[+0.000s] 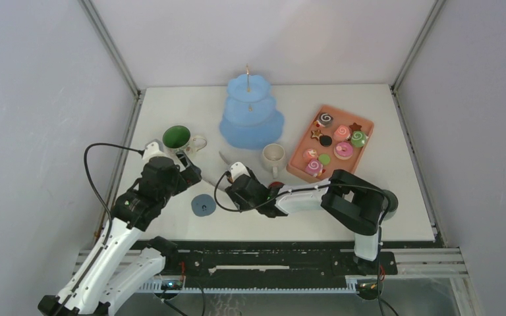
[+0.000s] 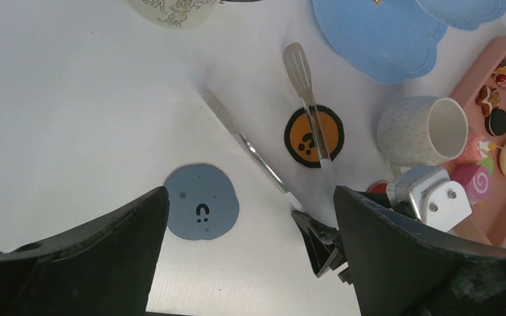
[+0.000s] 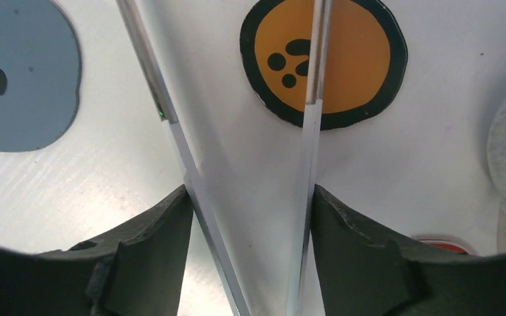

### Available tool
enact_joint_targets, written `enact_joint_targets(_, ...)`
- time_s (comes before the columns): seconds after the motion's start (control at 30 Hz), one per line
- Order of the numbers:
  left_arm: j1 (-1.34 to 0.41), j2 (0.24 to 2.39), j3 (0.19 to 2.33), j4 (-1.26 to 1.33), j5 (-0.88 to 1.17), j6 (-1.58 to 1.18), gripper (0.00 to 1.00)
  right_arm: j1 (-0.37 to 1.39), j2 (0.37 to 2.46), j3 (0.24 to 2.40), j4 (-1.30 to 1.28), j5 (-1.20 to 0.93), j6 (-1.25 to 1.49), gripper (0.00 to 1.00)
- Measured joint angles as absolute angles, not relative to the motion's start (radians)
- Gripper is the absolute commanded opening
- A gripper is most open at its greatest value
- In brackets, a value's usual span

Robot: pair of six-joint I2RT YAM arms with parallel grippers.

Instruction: Serve the afternoon tea

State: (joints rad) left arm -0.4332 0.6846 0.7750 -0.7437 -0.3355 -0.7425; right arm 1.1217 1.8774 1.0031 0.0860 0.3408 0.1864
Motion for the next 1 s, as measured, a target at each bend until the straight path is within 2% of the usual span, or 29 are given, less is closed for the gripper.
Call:
enact_joint_targets(0.07,-0.433,0.684,0.775,-0.744,-0.336,-0.743,0.99,1.122,1.874,1.001,0.082,0.347,0.182,0.48)
enact_joint_targets(0.37,-0.433,0.677,0.775,-0.744,-0.335,-0.743,0.99,1.122,1.843,0.988,0.04,0.367,0.177,0.13)
enact_joint_targets(0.6,-0.433,0.677,0.775,-0.746,-0.333,-0.743,0.99,1.122,1.779,0.984,-0.004,0.365,0.181,0.09)
enact_joint_targets(0.8,-0.433,0.677,0.776,-0.746,-0.332,-0.742,0.99,1.122,1.726,0.984,-0.073,0.358,0.189,0.1)
enact_joint_targets(1.0,-0.432,0.678,0.785,-0.744,-0.328,-0.729,1.0,1.065,1.619,1.023,-0.257,0.246,0.217,0.07)
